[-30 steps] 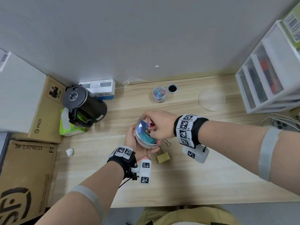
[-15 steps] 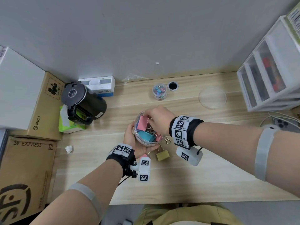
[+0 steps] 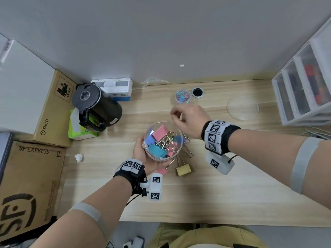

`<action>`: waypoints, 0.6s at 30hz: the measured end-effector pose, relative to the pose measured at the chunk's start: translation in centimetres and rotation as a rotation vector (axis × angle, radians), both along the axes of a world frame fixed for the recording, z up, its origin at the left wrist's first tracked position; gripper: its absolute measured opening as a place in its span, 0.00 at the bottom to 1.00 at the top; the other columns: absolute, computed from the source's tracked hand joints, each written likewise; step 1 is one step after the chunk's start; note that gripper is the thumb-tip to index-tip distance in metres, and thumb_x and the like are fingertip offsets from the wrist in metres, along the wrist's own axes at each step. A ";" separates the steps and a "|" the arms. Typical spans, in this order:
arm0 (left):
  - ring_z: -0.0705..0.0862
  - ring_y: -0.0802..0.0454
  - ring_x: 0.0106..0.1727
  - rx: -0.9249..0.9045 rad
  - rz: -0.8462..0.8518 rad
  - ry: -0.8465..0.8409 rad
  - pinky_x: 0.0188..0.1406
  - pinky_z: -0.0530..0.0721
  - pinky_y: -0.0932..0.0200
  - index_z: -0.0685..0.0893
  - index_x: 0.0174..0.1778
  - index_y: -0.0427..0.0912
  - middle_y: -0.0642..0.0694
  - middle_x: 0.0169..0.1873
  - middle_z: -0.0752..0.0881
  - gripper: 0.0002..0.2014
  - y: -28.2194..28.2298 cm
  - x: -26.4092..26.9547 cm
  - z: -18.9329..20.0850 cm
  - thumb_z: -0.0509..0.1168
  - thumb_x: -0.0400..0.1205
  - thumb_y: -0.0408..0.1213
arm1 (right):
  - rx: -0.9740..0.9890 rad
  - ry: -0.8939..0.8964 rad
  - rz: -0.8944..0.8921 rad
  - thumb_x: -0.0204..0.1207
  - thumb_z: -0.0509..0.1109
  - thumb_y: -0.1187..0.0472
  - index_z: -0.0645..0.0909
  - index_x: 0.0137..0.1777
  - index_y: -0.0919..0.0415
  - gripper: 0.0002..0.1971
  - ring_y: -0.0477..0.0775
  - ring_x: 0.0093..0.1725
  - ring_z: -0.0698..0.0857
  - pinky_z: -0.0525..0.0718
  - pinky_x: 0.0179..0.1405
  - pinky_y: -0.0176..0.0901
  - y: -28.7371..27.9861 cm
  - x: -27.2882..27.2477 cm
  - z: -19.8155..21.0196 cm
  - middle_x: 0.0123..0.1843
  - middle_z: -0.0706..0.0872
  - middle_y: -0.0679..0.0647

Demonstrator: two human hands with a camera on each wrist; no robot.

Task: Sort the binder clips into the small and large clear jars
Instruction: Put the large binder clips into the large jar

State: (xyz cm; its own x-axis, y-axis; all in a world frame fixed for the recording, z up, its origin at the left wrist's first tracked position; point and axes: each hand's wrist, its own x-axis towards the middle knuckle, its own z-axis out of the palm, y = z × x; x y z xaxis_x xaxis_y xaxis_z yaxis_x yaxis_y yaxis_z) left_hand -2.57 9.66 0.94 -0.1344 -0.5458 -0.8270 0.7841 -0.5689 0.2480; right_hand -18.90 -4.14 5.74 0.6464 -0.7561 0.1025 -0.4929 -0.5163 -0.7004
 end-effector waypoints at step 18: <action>0.82 0.27 0.72 0.058 0.087 -0.015 0.81 0.69 0.29 0.85 0.73 0.41 0.30 0.69 0.86 0.36 3.9 5.1 -2.2 0.59 0.79 0.65 | 0.158 0.827 0.014 0.69 0.75 0.46 0.66 0.60 0.56 0.27 0.58 0.43 0.81 0.82 0.38 0.47 2.3 0.9 -10.5 0.52 0.81 0.53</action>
State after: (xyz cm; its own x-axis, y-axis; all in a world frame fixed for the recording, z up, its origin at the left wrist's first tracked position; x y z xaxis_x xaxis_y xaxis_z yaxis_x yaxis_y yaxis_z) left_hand 2.57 13.55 -1.29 -0.0758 -0.5063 -0.8590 0.8278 -0.5122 0.2289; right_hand -17.95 -1.81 -4.81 0.4763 -0.7131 -0.5145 -0.8731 -0.4527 -0.1808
